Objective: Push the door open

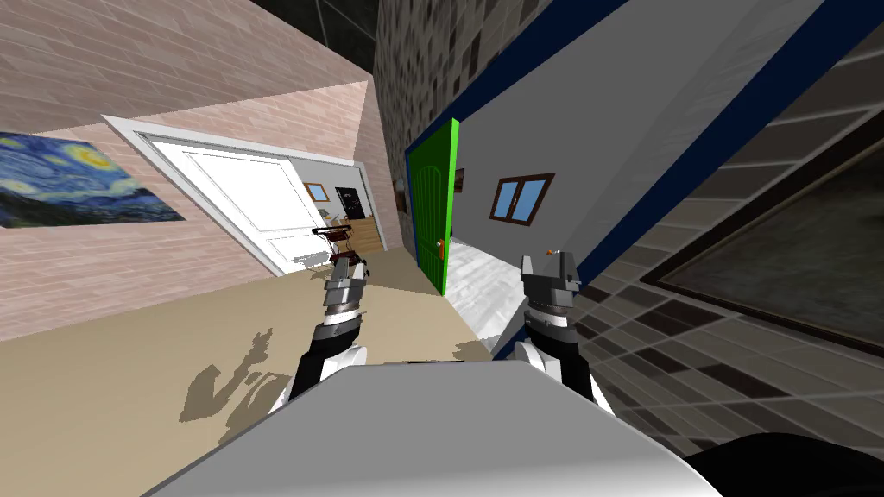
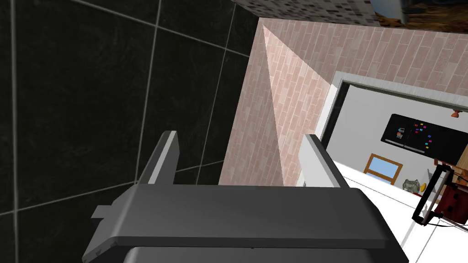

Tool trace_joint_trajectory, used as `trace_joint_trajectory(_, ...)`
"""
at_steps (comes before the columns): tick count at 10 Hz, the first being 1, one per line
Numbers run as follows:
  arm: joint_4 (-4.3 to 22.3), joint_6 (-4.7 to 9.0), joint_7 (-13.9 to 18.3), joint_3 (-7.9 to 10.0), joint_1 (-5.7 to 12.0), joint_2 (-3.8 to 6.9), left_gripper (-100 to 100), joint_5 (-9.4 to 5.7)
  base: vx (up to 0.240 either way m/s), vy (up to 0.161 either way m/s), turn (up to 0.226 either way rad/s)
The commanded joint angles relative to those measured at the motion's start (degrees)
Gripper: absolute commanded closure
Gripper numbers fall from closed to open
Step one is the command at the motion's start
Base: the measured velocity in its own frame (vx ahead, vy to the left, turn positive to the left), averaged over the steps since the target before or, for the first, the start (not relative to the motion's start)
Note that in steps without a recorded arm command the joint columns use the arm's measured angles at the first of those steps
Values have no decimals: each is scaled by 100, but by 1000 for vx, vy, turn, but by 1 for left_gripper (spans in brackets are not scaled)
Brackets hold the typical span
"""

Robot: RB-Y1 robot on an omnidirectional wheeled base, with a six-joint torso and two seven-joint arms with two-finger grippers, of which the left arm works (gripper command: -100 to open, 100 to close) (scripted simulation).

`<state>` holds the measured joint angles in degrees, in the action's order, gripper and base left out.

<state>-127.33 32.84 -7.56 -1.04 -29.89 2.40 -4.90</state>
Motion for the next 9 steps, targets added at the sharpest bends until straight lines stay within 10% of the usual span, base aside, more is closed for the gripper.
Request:
trace_joint_trajectory(1,169,-55,46,-86,102,46,-100,9,114,41,-98)
trace_joint_trajectory(9,1138,-372,307,-583,686,238,-100,59,169,91,-126)
